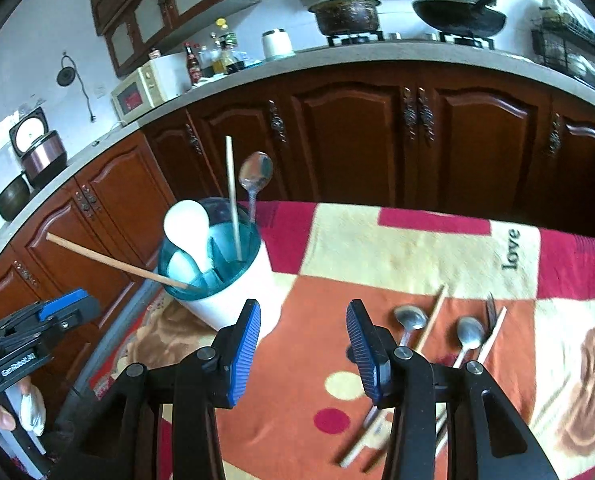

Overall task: Organize utensils
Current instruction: 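Move both open tools down over the loose utensils on the blanket, then grasp a metal spoon with the left tool while the right tool grasps a pale chopstick, then lift the spoon and chopstick and carry both over the white holder, then lower the spoon and chopstick into the holder and open both tools, then withdraw both open tools from the holder toward the blanket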

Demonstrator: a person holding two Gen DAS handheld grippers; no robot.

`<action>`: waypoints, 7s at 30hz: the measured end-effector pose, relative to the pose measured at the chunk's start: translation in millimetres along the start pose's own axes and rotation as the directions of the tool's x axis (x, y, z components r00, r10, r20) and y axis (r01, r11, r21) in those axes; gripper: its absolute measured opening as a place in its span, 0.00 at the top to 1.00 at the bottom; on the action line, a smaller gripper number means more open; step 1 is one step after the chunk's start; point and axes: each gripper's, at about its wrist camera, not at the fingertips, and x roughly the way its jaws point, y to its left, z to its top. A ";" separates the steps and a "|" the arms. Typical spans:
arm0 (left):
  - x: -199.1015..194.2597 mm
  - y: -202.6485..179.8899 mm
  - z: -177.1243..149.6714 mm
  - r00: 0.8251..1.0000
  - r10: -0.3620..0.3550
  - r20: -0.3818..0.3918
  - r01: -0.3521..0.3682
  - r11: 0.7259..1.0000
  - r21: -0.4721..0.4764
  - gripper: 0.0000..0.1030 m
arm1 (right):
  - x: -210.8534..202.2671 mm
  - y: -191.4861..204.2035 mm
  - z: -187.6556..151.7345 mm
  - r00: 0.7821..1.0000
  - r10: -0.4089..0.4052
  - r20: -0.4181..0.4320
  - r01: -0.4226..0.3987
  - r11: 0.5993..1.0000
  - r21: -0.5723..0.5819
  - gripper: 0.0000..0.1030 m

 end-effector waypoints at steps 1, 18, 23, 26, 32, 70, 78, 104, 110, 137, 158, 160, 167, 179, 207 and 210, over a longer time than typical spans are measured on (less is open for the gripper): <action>-1.7 -1.9 -3.0 1.000 -0.010 0.001 0.010 1.000 0.000 0.62 | -1.0 -3.4 -2.1 1.000 -0.007 -0.002 0.007 1.000 0.006 0.59; 22.4 -89.7 -40.2 0.984 -0.136 -0.116 0.154 0.975 0.161 0.62 | -5.3 -61.2 -34.3 0.993 -0.099 -0.060 0.105 0.989 0.107 0.58; 34.0 -112.5 -41.4 0.976 -0.163 -0.144 0.189 0.964 0.187 0.62 | -3.9 -76.1 -41.5 0.990 -0.114 -0.078 0.123 0.984 0.130 0.58; 42.3 -120.8 -39.6 0.972 -0.172 -0.161 0.201 0.962 0.185 0.62 | -2.1 -85.7 -45.9 0.989 -0.118 -0.089 0.130 0.981 0.147 0.58; 63.8 -134.5 -34.5 0.960 -0.195 -0.202 0.230 0.959 0.168 0.62 | 5.1 -115.1 -56.2 0.987 -0.113 -0.118 0.137 0.967 0.213 0.58; 248.2 -198.2 6.4 0.870 -0.257 -0.421 0.288 0.958 0.010 0.82 | 70.3 -220.7 -36.7 0.984 -0.047 -0.174 0.104 0.937 0.332 0.72; 256.6 -192.3 8.1 0.859 -0.282 -0.428 0.305 0.952 -0.016 0.95 | 93.3 -211.0 -18.4 0.973 -0.089 -0.214 0.143 0.958 0.250 0.78; 126.0 -177.8 23.6 0.892 -0.379 -0.245 0.400 0.916 0.040 1.00 | -52.2 -165.8 -11.1 0.994 -0.069 0.080 0.056 0.987 0.149 0.98; 97.4 -171.1 25.6 0.897 -0.390 -0.209 0.407 0.912 0.043 1.00 | -77.4 -153.1 -2.2 0.989 -0.088 0.121 0.071 0.988 0.136 0.98; -62.6 -95.3 136.7 0.922 -0.379 0.077 0.370 0.923 0.107 1.00 | -91.7 -28.8 102.9 0.968 0.005 0.251 0.017 0.996 -0.084 0.98; 29.2 12.3 137.8 0.989 -0.081 0.120 0.075 0.996 0.053 1.00 | -4.4 52.0 132.4 0.969 0.046 0.243 -0.003 0.985 -0.175 0.99; 37.4 12.9 132.1 0.990 -0.061 0.131 0.052 0.996 0.070 1.00 | 4.9 55.0 129.1 0.971 0.044 0.233 -0.001 0.983 -0.183 0.99; 59.2 8.8 115.5 0.992 -0.032 0.122 0.018 0.993 0.114 1.00 | 25.4 54.9 120.9 0.979 0.046 0.197 -0.010 0.983 -0.184 0.98; 92.0 11.7 84.0 0.999 -0.005 0.050 0.000 0.996 0.090 1.00 | 55.1 49.6 97.8 0.993 0.056 0.106 -0.038 0.986 -0.165 0.98; 75.0 22.1 69.4 1.000 -0.004 0.012 0.004 1.000 -0.004 0.69 | 50.8 27.2 76.8 0.992 0.117 0.041 -0.115 0.992 -0.045 0.71; 67.7 25.7 67.5 1.000 0.015 0.016 -0.015 1.000 -0.018 0.69 | 46.3 29.2 73.4 0.993 0.110 0.042 -0.107 0.993 -0.054 0.71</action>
